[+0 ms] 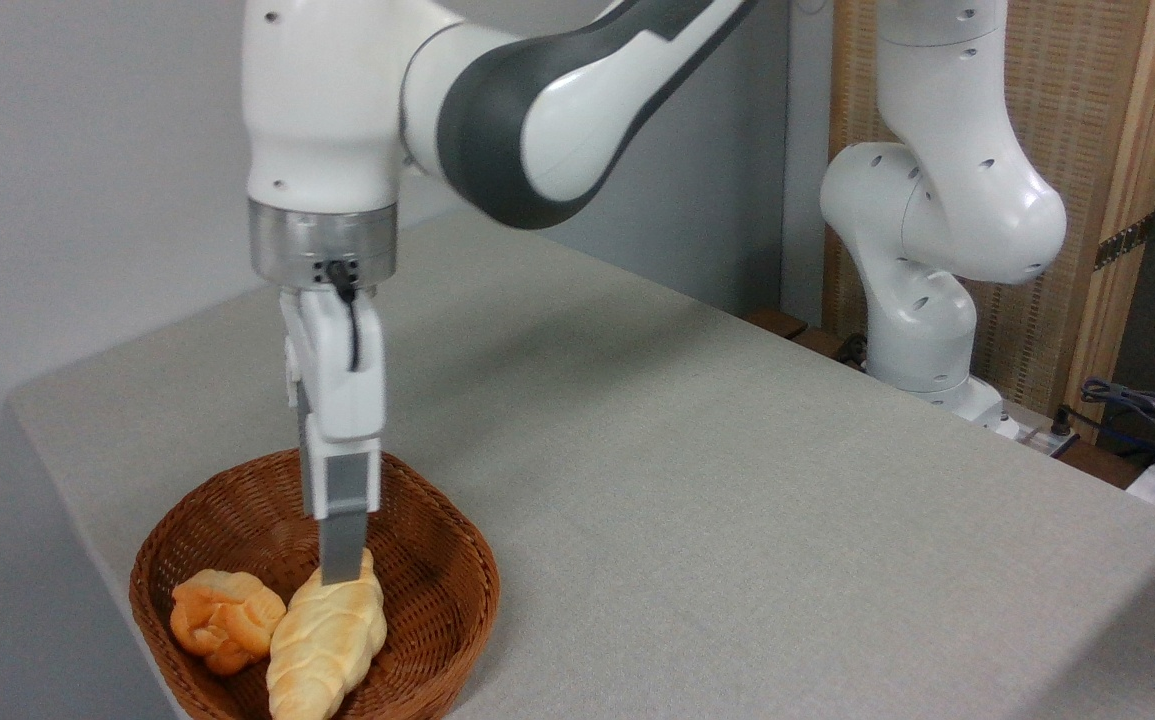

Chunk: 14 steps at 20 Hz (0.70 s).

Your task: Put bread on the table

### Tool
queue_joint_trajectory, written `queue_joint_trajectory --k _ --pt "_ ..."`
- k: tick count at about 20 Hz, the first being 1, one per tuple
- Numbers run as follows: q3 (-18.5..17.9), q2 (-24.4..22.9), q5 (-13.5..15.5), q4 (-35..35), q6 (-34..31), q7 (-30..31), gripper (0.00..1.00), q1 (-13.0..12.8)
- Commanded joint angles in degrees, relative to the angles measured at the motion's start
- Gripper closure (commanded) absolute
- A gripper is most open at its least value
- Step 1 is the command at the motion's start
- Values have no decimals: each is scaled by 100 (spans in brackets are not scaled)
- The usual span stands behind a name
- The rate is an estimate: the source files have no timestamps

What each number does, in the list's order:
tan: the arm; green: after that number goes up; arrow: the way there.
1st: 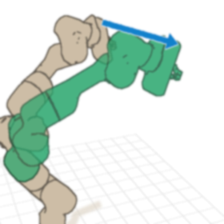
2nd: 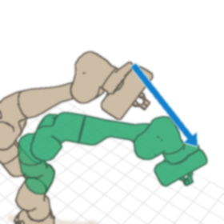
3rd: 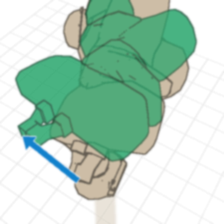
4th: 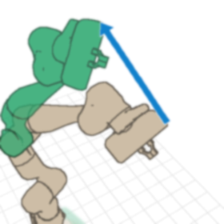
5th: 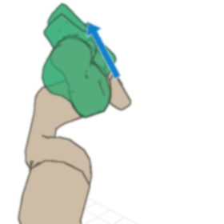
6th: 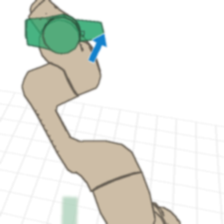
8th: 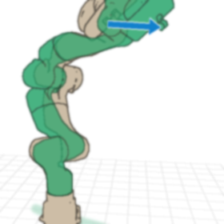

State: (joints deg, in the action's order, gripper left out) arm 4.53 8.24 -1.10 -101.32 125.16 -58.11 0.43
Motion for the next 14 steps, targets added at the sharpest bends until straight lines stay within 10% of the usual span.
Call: queue_joint_trajectory --k 1,14 --pt "188 274 -303 51 228 -60 0 10" --pt "311 1215 -347 912 659 -25 0 10"
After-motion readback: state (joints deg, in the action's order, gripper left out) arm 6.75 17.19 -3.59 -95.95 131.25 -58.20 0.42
